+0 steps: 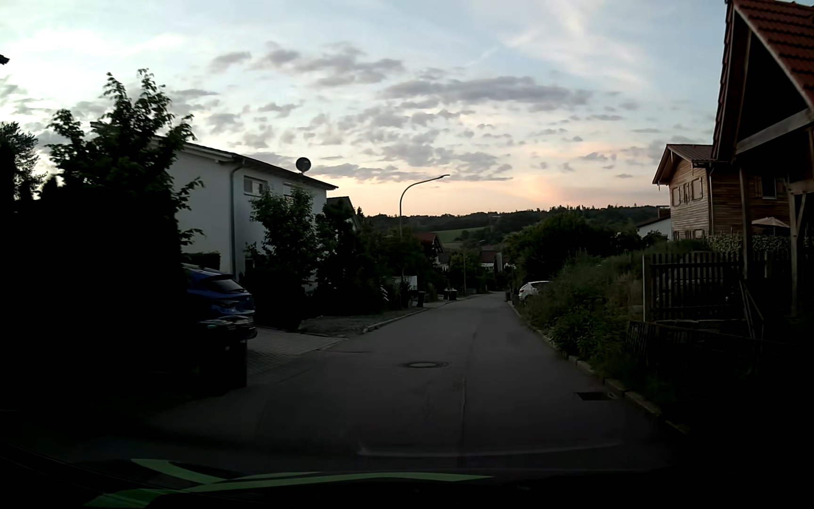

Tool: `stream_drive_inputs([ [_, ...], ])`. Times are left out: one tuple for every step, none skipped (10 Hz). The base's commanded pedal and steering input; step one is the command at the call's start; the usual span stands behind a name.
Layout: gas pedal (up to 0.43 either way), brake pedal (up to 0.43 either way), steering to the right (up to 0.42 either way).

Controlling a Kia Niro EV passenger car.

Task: Follow the waypoints while adhering to traffic rules and regulations

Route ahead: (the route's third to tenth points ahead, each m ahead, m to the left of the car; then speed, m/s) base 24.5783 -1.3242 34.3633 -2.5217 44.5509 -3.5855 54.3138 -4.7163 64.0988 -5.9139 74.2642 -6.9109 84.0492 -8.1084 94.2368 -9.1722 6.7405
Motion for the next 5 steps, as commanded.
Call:
stream_drive_inputs([
  [0.047, 0.0, 0.021],
  [0.047, 0.0, 0.017],
  [0.047, 0.0, 0.014],
  [0.047, 0.0, 0.013],
  [0.047, 0.0, 0.013],
])
